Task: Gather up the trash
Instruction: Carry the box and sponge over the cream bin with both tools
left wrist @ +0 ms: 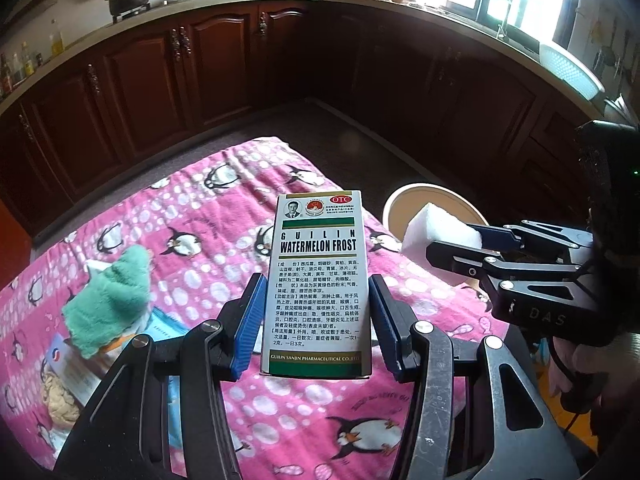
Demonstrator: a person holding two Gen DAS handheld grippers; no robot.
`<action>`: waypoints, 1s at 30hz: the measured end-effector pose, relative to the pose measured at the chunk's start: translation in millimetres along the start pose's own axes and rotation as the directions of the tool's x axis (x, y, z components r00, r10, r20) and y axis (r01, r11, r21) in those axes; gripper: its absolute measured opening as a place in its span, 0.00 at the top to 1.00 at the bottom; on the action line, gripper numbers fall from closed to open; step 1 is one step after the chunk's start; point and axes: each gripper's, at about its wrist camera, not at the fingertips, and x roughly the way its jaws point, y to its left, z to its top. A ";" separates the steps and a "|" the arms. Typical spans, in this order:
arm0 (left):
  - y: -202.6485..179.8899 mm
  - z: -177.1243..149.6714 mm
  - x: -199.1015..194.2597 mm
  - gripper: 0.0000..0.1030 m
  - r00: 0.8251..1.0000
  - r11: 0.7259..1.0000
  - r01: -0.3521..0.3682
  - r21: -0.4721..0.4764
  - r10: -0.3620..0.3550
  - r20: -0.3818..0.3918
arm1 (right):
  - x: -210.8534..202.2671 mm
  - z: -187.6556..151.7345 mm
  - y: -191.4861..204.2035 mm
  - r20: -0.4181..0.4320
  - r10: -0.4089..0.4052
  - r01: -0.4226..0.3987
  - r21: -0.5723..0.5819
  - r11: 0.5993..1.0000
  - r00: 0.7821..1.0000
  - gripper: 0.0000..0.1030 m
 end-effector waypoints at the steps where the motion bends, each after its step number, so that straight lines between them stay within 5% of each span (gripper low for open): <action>1: -2.0 1.3 2.2 0.52 1.000 1.000 0.004 0.002 -0.004 -0.002 | 0.3 -0.3 -3.5 -0.001 -0.003 0.003 0.005 1.000 1.000 0.58; 16: -46.3 18.8 47.3 0.52 0.995 0.996 0.087 0.031 -0.085 -0.049 | -6.4 -10.3 -65.9 -0.015 -0.108 0.109 0.094 0.990 0.994 0.58; 30: -102.1 41.9 116.5 0.52 0.964 0.976 0.218 -0.014 -0.218 -0.155 | 13.0 -30.0 -156.3 -0.109 -0.226 0.246 0.243 0.938 0.968 0.57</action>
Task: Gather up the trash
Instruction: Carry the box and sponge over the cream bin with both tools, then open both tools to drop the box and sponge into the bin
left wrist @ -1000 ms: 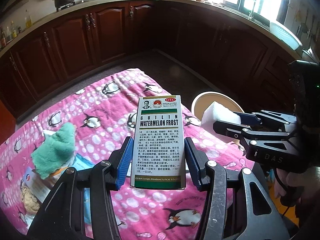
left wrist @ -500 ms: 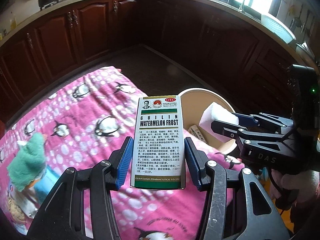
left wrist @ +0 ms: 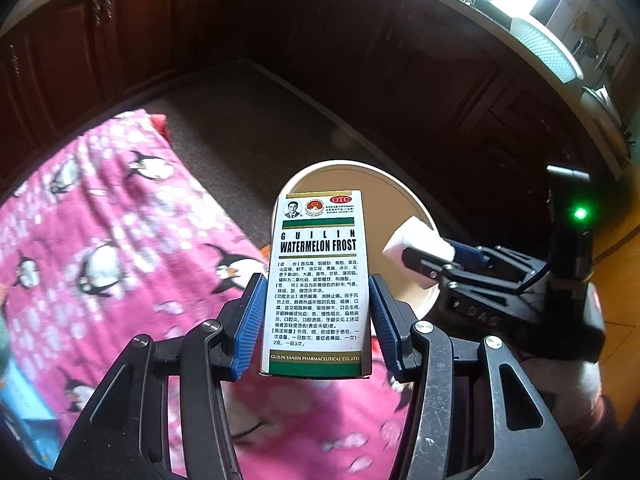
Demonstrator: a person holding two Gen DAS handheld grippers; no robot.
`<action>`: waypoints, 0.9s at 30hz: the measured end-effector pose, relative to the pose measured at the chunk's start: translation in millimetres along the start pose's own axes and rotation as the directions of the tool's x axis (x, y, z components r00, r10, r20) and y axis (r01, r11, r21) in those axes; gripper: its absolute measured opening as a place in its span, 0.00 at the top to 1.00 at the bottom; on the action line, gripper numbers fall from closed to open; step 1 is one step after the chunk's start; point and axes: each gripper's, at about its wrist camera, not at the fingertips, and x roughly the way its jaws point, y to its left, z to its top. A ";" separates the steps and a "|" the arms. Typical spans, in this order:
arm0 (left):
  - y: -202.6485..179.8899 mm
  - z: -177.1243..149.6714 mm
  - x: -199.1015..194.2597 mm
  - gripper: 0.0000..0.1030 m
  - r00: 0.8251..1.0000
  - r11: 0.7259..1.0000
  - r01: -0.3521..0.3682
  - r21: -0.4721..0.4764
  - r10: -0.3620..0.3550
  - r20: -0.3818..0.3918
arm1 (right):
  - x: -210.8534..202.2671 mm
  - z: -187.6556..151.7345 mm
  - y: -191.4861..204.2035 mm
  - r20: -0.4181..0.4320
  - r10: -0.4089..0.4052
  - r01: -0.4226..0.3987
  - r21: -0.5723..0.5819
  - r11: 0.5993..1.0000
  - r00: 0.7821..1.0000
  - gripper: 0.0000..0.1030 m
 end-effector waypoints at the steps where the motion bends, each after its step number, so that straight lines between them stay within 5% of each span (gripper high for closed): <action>1: -2.8 2.4 5.2 0.52 1.000 1.000 0.003 -0.001 -0.003 -0.005 | 4.6 -0.2 -4.0 -0.006 -0.003 0.003 0.011 1.000 1.000 0.57; 10: -10.5 16.3 39.8 0.51 0.998 0.998 0.044 -0.048 -0.046 -0.052 | 19.2 3.2 -28.0 -0.004 -0.085 0.085 0.074 0.994 0.996 0.44; 17: -0.2 9.7 44.2 0.39 0.994 0.994 0.085 -0.070 -0.089 -0.064 | 16.5 -0.3 -39.2 -0.004 -0.086 0.086 0.106 0.991 0.996 0.35; 27: 8.6 -0.3 4.6 0.39 1.000 0.999 0.004 -0.051 -0.004 -0.004 | 7.5 -5.6 -17.6 0.007 -0.045 0.044 0.084 0.995 0.999 0.35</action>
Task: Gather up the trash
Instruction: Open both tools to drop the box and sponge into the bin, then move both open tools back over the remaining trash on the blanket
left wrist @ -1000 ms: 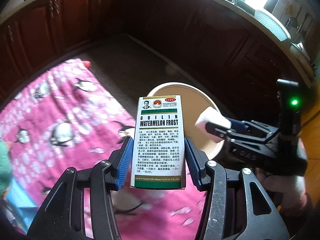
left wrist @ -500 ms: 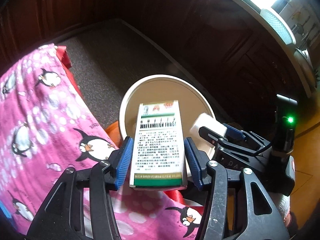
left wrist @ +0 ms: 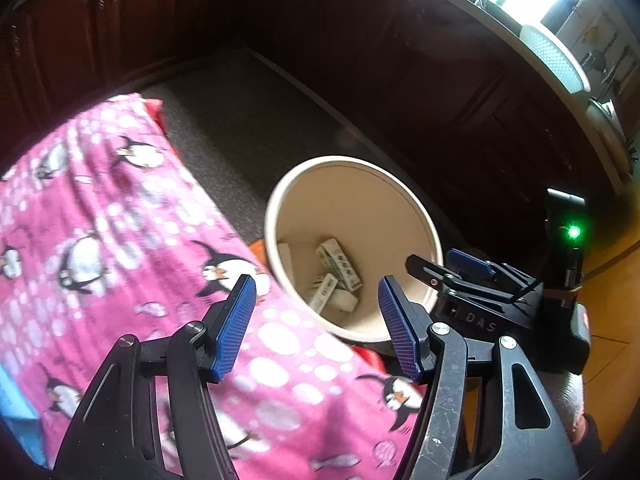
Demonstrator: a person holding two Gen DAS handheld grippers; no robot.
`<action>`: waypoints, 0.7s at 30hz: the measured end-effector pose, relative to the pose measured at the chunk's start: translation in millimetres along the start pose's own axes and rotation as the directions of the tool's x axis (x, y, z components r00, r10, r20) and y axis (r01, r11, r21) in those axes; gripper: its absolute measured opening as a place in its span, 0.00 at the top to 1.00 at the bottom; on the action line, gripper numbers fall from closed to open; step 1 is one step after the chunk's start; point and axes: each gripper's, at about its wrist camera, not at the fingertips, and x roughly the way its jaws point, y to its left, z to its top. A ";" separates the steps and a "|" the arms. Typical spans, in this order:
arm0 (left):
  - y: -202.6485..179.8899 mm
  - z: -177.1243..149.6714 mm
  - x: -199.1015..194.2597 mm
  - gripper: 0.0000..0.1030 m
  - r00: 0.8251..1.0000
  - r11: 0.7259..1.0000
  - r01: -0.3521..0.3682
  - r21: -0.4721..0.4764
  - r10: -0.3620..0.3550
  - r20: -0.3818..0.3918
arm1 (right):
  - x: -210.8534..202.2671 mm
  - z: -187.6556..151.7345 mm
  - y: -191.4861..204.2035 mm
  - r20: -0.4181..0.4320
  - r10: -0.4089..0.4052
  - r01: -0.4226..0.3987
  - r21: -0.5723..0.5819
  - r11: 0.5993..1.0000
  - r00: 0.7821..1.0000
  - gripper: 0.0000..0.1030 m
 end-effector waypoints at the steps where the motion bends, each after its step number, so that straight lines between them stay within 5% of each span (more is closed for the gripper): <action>1: 1.7 -0.8 -5.8 0.39 1.000 1.000 -0.018 0.000 0.018 0.011 | -3.1 -0.2 4.9 0.007 0.006 -0.006 -0.007 1.000 1.000 0.35; 21: 55.1 -51.6 -110.0 0.39 0.946 0.966 -0.252 -0.051 0.257 0.196 | -57.4 -4.8 133.1 0.078 0.175 -0.154 -0.219 0.964 0.982 0.32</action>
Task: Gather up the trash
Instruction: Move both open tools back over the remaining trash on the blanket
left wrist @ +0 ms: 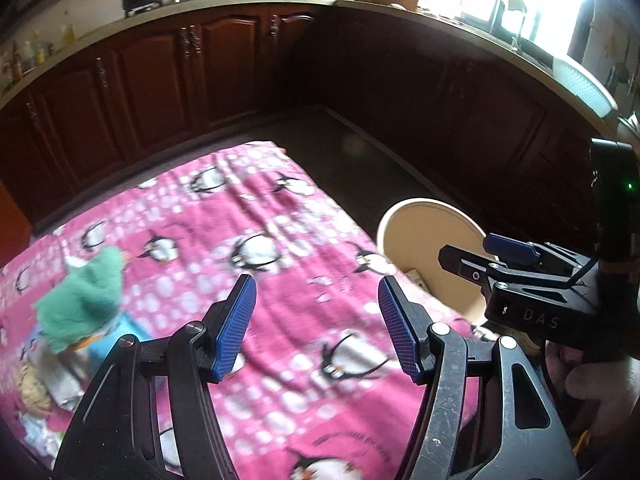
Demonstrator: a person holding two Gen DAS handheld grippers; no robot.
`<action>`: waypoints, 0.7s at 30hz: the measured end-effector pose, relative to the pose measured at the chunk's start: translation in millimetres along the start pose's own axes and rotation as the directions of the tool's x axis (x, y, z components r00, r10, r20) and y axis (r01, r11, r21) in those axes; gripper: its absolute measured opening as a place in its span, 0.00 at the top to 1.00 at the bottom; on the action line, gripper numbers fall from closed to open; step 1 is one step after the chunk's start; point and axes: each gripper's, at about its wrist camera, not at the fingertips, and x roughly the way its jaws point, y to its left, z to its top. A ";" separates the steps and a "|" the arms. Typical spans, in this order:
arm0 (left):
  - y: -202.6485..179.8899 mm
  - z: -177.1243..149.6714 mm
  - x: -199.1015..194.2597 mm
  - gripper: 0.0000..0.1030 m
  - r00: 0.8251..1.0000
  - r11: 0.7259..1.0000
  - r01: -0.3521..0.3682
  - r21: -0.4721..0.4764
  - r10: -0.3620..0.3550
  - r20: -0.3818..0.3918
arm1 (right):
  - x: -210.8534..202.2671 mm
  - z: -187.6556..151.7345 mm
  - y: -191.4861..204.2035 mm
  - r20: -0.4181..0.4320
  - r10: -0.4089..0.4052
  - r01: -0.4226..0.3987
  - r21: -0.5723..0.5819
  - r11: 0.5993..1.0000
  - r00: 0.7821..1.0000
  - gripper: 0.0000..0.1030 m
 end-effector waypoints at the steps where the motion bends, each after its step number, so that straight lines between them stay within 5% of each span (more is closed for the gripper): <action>1: 6.1 -2.3 -5.2 0.39 1.000 1.000 -0.009 -0.010 0.009 0.003 | -0.1 0.5 6.0 0.000 0.012 -0.012 -0.008 1.000 1.000 0.31; 21: 155.7 -65.7 -88.8 0.39 0.978 0.949 -0.204 -0.241 0.209 -0.004 | 28.6 -8.6 137.8 -0.091 0.198 -0.213 -0.202 0.956 0.976 0.30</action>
